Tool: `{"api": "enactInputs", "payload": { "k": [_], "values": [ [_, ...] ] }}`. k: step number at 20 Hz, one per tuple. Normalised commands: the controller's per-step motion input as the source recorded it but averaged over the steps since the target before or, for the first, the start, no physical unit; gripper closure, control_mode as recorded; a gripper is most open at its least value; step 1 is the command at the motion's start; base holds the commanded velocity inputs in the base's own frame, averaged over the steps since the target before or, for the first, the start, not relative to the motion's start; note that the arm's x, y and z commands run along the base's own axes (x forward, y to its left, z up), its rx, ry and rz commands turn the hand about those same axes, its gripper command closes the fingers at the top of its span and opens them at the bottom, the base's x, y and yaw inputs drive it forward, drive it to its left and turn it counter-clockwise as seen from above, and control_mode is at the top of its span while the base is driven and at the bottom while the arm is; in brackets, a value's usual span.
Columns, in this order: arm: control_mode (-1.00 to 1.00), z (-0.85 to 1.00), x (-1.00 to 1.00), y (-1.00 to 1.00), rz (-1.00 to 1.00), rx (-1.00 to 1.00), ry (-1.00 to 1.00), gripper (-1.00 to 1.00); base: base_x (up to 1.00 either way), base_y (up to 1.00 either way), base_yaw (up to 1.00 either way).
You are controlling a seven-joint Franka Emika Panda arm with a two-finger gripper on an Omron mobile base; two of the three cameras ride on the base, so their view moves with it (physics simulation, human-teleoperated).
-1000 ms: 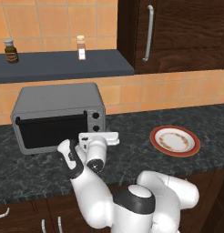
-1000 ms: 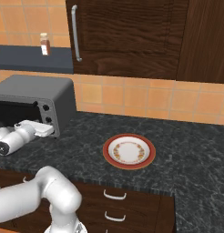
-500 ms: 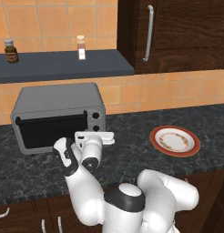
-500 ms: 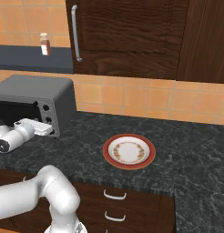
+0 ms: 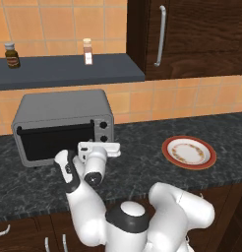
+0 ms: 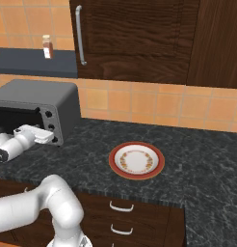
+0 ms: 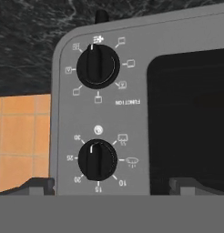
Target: Pick up the kebab skewer and baguette bread, and place them inside the toaster oven. Close the toaster oven door and start by setting the timer.
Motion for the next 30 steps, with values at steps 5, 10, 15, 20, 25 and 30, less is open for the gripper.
{"api": "enactInputs", "payload": {
  "k": [5,10,15,20,25,30],
  "values": [
    [-1.00,-0.13,0.00,-0.25,0.00,0.05,-0.04,-1.00,0.00,0.00,0.00],
    [-1.00,-0.17,0.05,-0.26,0.00,0.05,-0.01,-1.00,0.00,0.00,0.00],
    [-1.00,-0.14,0.10,-0.02,0.00,0.07,-0.03,-1.00,0.00,0.00,0.00],
    [-1.00,-0.09,0.10,0.00,0.00,0.07,-0.05,-1.00,0.00,0.00,0.00],
    [-1.00,-0.15,0.04,0.00,0.00,0.07,-0.04,-1.00,0.00,0.00,0.00],
    [-1.00,-0.14,0.03,0.00,0.00,0.06,-0.05,-1.00,0.00,0.00,0.00]
  ]
}}
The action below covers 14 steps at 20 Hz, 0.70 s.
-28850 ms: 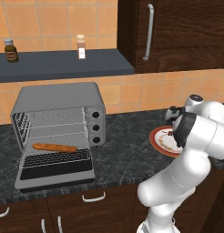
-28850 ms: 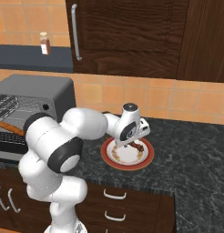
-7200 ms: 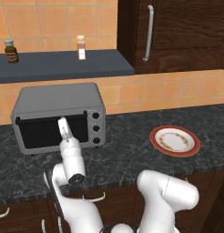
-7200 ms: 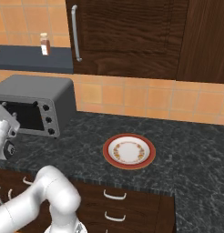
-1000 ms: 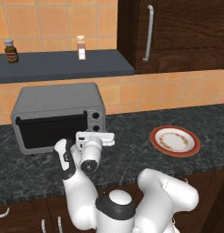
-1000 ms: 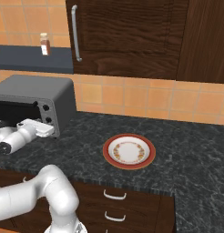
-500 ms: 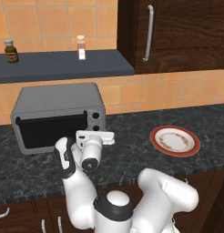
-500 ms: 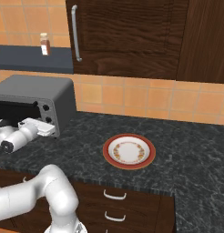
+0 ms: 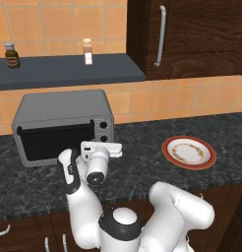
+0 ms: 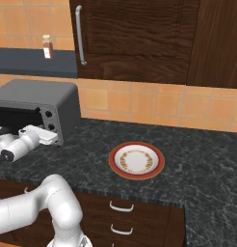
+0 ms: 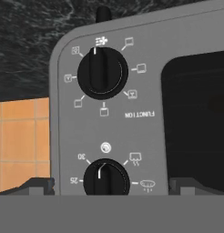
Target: Pick up the kebab skewer and baguette bread, and place them inside the toaster oven. Close the toaster oven door and start by setting the timer.
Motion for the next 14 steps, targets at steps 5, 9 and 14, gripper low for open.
{"api": "enactInputs", "payload": {
  "k": [5,9,14],
  "values": [
    [-1.00,-0.12,0.08,-0.06,0.00,0.05,-0.05,-1.00,0.00,0.00,0.00],
    [-1.00,-0.11,0.04,-0.14,0.00,0.05,-0.04,-1.00,0.00,0.00,0.00],
    [-1.00,-0.10,0.11,-0.13,0.00,0.06,-0.03,-1.00,0.00,0.00,0.00]
  ]
}}
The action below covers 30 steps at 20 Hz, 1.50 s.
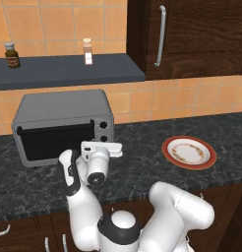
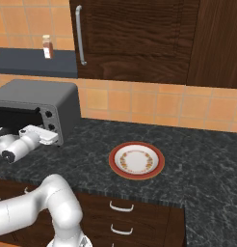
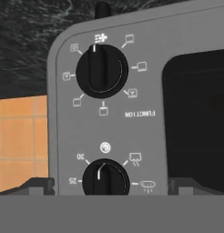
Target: Pick up the kebab skewer and baguette bread, and place them inside the toaster oven. Close the toaster oven door and start by setting the timer.
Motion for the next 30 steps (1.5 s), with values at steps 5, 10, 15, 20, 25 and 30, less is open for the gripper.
{"api": "enactInputs", "payload": {
  "k": [5,10,15,20,25,30],
  "values": [
    [-1.00,-0.13,0.12,-0.15,0.00,0.06,-0.01,-1.00,0.00,0.00,0.00],
    [-1.00,-0.13,0.15,-0.12,0.00,0.06,-0.01,-1.00,0.00,0.00,0.00],
    [-1.00,-0.17,0.20,-0.09,0.00,0.05,-0.01,-1.00,0.00,0.00,0.00],
    [-1.00,-0.19,0.16,-0.12,0.00,0.04,-0.01,-1.00,0.00,0.00,0.00],
    [-1.00,-0.17,0.07,-0.15,0.00,0.04,-0.03,-1.00,0.00,0.00,0.00],
    [-1.00,-0.16,0.01,-0.02,0.00,0.03,-0.08,-1.00,0.00,0.00,0.00]
  ]
}}
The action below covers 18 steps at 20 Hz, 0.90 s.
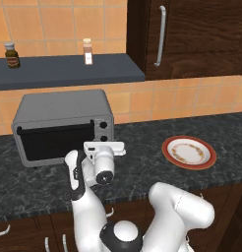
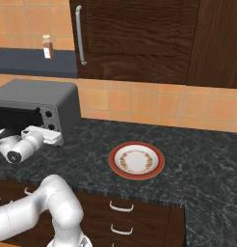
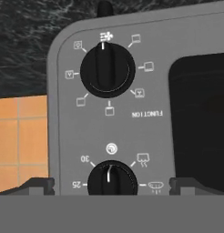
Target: Pick up the kebab skewer and baguette bread, and place them inside the toaster oven. Close the toaster oven door and start by setting the timer.
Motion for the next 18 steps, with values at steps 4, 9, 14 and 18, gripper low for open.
{"api": "enactInputs", "payload": {
  "k": [4,9,14,18],
  "values": [
    [-1.00,-0.23,0.00,0.00,0.00,0.01,-0.10,-1.00,0.00,0.00,0.00],
    [-1.00,-0.12,0.09,0.00,0.00,0.00,-0.10,-1.00,0.00,0.00,0.00],
    [-1.00,0.00,0.22,0.00,0.00,0.01,-0.09,-1.00,0.00,0.00,0.00],
    [-1.00,-0.01,0.22,0.00,0.00,0.02,-0.07,-1.00,0.00,0.00,0.00]
  ]
}}
